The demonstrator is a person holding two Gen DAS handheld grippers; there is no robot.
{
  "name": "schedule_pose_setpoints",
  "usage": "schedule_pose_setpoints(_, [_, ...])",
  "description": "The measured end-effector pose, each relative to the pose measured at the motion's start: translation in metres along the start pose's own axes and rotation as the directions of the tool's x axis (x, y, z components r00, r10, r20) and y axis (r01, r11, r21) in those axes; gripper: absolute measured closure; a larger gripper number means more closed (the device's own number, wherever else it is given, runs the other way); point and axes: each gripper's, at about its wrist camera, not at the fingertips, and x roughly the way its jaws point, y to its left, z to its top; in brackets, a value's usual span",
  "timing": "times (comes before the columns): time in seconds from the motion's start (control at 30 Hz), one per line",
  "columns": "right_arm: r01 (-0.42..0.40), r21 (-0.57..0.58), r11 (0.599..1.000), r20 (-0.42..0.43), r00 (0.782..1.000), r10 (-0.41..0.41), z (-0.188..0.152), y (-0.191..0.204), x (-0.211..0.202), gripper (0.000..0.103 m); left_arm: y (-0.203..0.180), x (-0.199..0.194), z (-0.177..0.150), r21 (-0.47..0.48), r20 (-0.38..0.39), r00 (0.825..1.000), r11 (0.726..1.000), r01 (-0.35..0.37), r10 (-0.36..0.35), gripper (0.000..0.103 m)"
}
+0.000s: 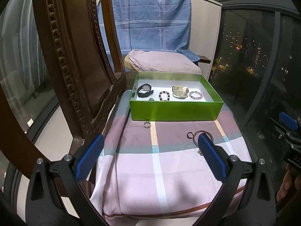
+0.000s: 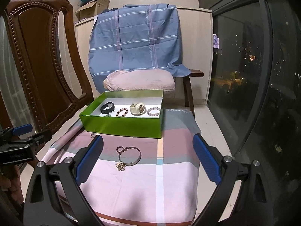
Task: Organize jewelry
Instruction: 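Withdraw both tools from the box back above the bed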
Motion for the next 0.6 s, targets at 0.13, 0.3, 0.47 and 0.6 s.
schedule_pose_setpoints(0.13, [0.002,0.008,1.0,0.001,1.0,-0.002,0.0009,-0.0025,-0.0003,0.01,-0.0011,-0.0011,0.0005,0.003,-0.001,1.0,1.0,0.004,-0.004,0.004])
schedule_pose_setpoints(0.3, [0.006,0.012,1.0,0.003,1.0,-0.006,0.0012,-0.0051,-0.0005,0.01,-0.0026,-0.0015,0.0008,0.008,-0.002,1.0,1.0,0.005,-0.005,0.004])
schedule_pose_setpoints(0.47, [0.006,0.019,1.0,0.003,1.0,-0.006,0.0019,-0.0093,-0.0016,0.01,-0.0028,-0.001,0.0011,0.006,-0.007,1.0,1.0,0.009,-0.009,0.004])
schedule_pose_setpoints(0.6, [0.006,0.013,1.0,0.0,1.0,-0.006,0.0022,-0.0073,-0.0003,0.01,-0.003,-0.0011,0.0021,0.007,-0.005,1.0,1.0,0.011,-0.011,0.004])
